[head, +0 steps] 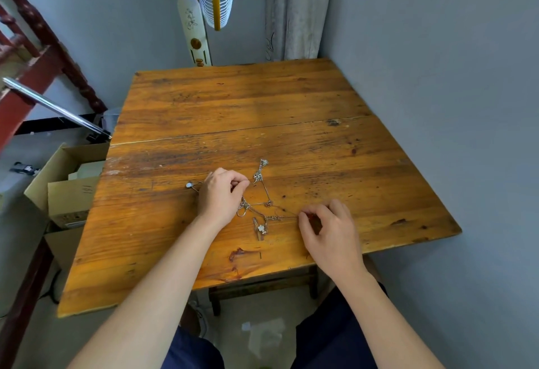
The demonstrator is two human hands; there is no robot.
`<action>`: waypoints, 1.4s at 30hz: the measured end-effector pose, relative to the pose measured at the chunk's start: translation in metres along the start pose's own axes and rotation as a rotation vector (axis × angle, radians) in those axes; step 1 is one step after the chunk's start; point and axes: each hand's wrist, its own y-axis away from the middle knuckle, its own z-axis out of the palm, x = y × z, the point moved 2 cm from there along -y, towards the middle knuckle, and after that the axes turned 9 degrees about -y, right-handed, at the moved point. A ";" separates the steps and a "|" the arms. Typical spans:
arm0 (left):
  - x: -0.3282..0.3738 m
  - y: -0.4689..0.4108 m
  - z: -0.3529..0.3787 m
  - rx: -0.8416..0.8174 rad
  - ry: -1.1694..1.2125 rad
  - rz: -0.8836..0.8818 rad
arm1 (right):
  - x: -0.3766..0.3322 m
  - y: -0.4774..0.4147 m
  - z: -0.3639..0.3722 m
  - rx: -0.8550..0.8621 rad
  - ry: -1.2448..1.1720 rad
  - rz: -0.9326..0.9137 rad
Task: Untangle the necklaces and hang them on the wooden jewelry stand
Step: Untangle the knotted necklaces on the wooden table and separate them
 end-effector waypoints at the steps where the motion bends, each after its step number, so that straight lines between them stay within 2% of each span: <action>1: 0.000 0.001 -0.001 0.006 0.005 0.002 | 0.001 0.000 0.000 -0.001 -0.010 -0.007; 6: 0.007 0.014 -0.010 -0.001 0.062 0.120 | 0.005 -0.001 0.002 0.011 -0.028 0.012; 9: 0.009 0.028 -0.007 -0.043 -0.022 0.206 | 0.007 -0.004 0.004 0.010 -0.018 0.027; 12: 0.006 0.035 -0.002 -0.002 -0.093 0.270 | 0.007 -0.007 0.005 -0.010 -0.027 0.046; 15: 0.007 0.035 -0.001 0.030 -0.122 0.272 | 0.007 -0.010 0.003 -0.049 -0.028 0.048; 19: 0.008 0.030 0.001 -0.016 -0.165 0.260 | 0.007 -0.014 0.002 -0.092 0.008 0.041; 24: 0.006 0.026 -0.004 -0.080 -0.128 0.280 | 0.006 -0.014 0.003 -0.068 0.017 0.015; 28: 0.010 0.028 -0.006 -0.098 -0.178 0.353 | 0.007 -0.014 0.004 -0.061 0.030 0.009; 33: 0.020 0.026 -0.009 -0.100 -0.242 0.353 | 0.007 -0.014 0.004 -0.064 0.039 -0.020; 42: 0.019 0.021 0.000 -0.233 -0.240 0.315 | 0.001 -0.019 0.001 -0.113 -0.018 0.012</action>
